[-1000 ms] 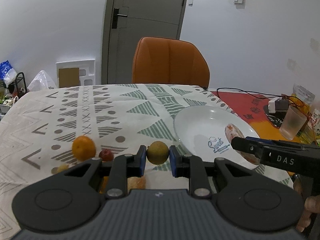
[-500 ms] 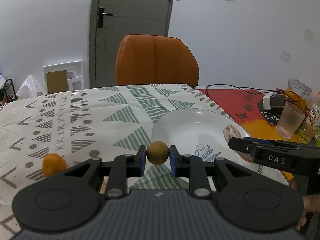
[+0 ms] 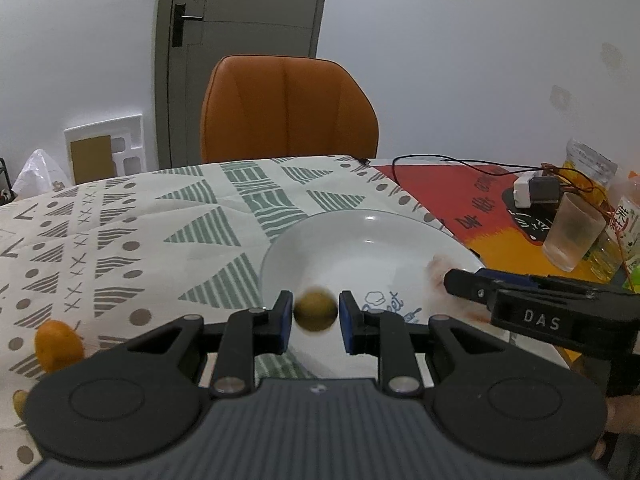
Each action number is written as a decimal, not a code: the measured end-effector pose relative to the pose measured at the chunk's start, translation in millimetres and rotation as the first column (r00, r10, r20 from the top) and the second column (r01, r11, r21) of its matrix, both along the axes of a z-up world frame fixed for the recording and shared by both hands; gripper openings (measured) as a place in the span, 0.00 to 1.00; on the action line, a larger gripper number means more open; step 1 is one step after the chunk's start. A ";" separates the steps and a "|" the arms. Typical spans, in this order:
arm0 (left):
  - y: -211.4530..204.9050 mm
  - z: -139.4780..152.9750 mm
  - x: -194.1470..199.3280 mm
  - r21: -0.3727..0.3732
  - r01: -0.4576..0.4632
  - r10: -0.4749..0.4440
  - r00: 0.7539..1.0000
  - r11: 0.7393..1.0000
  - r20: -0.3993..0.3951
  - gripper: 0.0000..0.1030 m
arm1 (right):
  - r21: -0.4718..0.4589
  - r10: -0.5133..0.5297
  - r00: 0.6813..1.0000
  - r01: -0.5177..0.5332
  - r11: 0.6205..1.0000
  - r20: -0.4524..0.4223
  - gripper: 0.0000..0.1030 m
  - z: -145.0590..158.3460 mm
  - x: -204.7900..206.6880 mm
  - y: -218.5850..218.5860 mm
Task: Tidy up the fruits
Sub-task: 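Open the right gripper over the plate while the left gripper releases the green fruit there, then move both open grippers back toward the fruit pile, then grasp the plastic-wrapped orange fruit with the right gripper while the left gripper grasps a small mandarin, then carry the wrapped fruit with the right gripper while the left gripper carries the mandarin to the plate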
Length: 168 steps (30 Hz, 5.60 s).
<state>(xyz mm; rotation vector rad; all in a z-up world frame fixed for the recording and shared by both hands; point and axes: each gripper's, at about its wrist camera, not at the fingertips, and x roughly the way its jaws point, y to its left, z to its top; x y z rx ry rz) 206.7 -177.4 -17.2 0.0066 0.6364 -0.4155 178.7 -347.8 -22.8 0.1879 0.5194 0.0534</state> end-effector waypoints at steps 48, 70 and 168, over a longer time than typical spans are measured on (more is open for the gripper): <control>130.6 15.0 -74.1 0.031 -0.301 0.299 0.953 0.953 0.044 0.90 | 0.063 0.252 0.967 -0.254 0.965 0.041 1.00 20.0 -42.5 73.5; 165.2 4.3 -94.6 0.005 -0.336 0.336 0.942 0.942 0.024 0.86 | 0.065 0.361 0.932 -0.363 0.930 0.031 0.89 17.0 -43.7 116.4; 189.0 -23.4 -63.4 -0.107 -0.336 0.327 0.941 0.936 -0.090 0.21 | -0.178 0.433 0.889 -0.455 0.872 -0.149 0.32 -24.3 3.8 205.5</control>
